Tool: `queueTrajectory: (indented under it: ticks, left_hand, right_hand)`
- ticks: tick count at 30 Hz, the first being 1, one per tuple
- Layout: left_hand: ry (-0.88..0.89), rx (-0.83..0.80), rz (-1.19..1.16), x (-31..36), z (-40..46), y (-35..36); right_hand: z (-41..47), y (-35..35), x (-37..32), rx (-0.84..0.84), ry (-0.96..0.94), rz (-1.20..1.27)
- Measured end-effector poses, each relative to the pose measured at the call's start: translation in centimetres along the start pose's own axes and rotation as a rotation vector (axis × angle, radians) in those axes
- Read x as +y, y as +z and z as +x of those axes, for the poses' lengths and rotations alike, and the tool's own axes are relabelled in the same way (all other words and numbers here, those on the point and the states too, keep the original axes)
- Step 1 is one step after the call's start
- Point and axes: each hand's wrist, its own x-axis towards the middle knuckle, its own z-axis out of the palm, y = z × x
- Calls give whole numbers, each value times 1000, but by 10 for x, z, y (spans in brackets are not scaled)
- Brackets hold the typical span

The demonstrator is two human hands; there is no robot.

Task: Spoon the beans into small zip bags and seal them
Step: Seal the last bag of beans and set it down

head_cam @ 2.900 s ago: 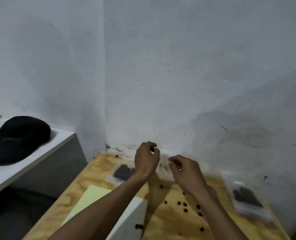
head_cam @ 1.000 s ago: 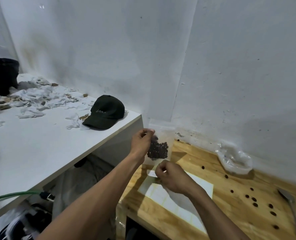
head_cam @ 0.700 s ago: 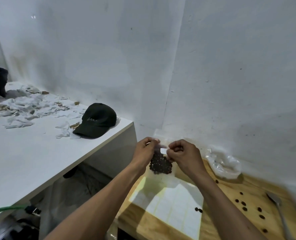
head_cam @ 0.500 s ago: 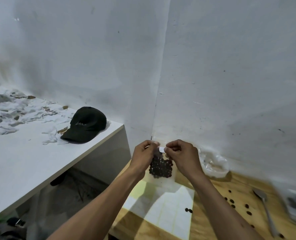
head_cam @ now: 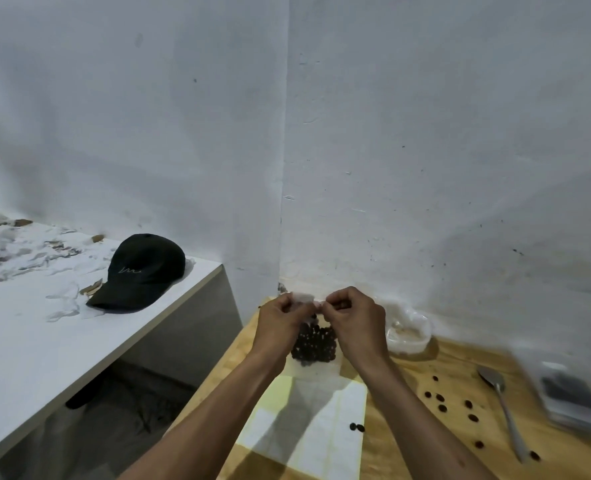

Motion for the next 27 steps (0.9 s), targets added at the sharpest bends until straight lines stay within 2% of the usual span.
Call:
queueTrajectory:
  ticks: [4, 6, 8, 11, 16, 19, 21, 25, 27]
  left_hand:
    - [-31, 22, -8, 0, 1, -2]
    - [-37, 23, -34, 0, 3, -3]
    - [-30, 1, -52, 0, 3, -2]
    - [-29, -1, -67, -1, 3, 1]
    - [-64, 75, -40, -6, 5, 11]
    - [-66, 97, -43, -9, 6, 18]
    - [-62, 97, -39, -10, 7, 22]
    - [-51, 84, -27, -14, 14, 28]
    - [-96, -10, -40, -17, 15, 35]
  right_hand:
    - [2, -6, 6, 45, 98, -84]
    - [6, -10, 11, -35, 247, 39]
    - [10, -13, 15, -164, 331, 272]
    - [8, -14, 18, -196, 266, 376]
    - [7, -11, 23, -96, 210, 191]
    - [5, -11, 27, -79, 228, 173]
    - [6, -15, 34, -139, 257, 195]
    - [1, -39, 48, -411, 323, 338]
    - [-1, -55, 53, -363, 333, 372]
